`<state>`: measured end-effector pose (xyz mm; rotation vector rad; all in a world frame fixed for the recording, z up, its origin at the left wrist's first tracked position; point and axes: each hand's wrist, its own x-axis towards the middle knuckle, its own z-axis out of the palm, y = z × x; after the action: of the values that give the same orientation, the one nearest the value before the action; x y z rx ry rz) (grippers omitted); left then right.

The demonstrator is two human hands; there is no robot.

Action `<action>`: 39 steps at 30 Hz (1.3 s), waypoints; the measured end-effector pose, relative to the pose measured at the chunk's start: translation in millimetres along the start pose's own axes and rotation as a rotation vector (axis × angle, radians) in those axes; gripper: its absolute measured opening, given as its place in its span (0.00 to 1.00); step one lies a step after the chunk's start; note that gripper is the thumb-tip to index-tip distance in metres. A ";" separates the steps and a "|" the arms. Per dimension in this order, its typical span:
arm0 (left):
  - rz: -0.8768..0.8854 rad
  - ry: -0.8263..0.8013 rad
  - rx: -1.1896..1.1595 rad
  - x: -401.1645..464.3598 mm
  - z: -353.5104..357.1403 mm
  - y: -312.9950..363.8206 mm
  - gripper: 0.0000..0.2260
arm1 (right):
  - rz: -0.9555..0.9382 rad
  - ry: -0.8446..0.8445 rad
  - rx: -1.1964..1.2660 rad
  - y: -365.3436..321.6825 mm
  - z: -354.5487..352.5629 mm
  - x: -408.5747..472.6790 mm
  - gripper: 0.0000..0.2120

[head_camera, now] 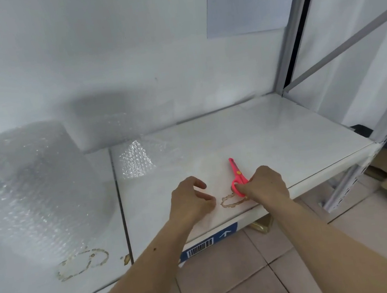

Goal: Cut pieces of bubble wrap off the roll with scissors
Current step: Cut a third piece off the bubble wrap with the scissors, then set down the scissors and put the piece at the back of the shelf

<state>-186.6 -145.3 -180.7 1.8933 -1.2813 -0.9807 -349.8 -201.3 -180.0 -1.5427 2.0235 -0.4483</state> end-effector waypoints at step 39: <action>-0.212 -0.333 -1.030 -2.3 -52.6 19.8 0.26 | -0.621 -0.044 0.563 -43.5 -15.9 -23.9 0.14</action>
<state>-151.5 -144.3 -136.7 1.0751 -0.5072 -1.6917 -321.3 -191.9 -137.4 -1.7405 1.1853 -1.0975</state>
